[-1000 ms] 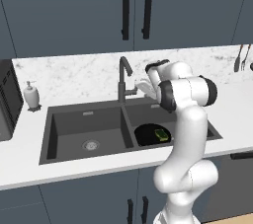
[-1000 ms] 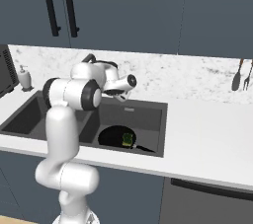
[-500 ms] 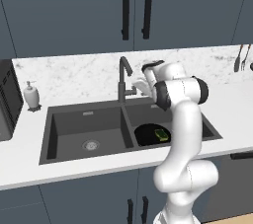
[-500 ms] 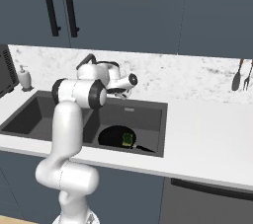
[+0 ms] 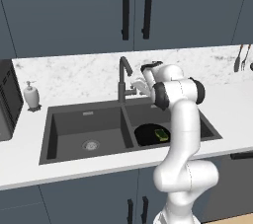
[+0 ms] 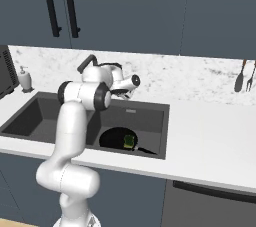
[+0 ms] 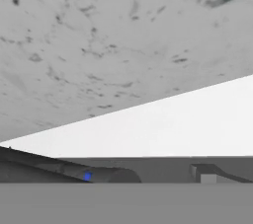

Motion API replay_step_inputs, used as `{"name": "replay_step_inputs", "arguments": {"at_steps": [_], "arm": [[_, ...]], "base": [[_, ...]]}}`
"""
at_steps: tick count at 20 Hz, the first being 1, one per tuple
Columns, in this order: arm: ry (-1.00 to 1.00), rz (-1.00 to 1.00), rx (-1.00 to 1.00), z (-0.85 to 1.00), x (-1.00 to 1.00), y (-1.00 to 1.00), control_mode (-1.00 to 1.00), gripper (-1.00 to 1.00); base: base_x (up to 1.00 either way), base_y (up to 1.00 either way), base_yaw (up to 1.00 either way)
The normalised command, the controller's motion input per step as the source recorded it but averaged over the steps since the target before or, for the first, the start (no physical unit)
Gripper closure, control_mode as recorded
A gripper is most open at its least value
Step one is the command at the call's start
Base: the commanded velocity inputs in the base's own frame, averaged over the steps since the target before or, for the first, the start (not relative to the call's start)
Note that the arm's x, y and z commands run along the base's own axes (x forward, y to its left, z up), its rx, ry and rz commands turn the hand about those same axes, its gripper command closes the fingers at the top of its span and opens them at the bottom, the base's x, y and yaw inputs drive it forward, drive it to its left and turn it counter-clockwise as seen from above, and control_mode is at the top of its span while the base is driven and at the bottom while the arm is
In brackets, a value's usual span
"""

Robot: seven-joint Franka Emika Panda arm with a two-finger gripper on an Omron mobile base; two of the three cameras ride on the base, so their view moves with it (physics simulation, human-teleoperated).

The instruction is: Pick the pan and sponge and place them into the sink. Then turn on the water.

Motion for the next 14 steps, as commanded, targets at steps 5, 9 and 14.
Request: {"name": "replay_step_inputs", "arguments": {"at_steps": [5,9,14], "arm": [[0.00,0.00,0.00,-0.21,0.01,0.09,-1.00,1.00],[0.00,0.00,0.00,-0.07,0.00,0.03,-1.00,1.00],[0.00,0.00,0.00,0.00,0.00,0.02,-1.00,1.00]], "base": [[0.00,0.00,0.00],[0.00,0.00,0.00],[0.00,0.00,0.00]]}}
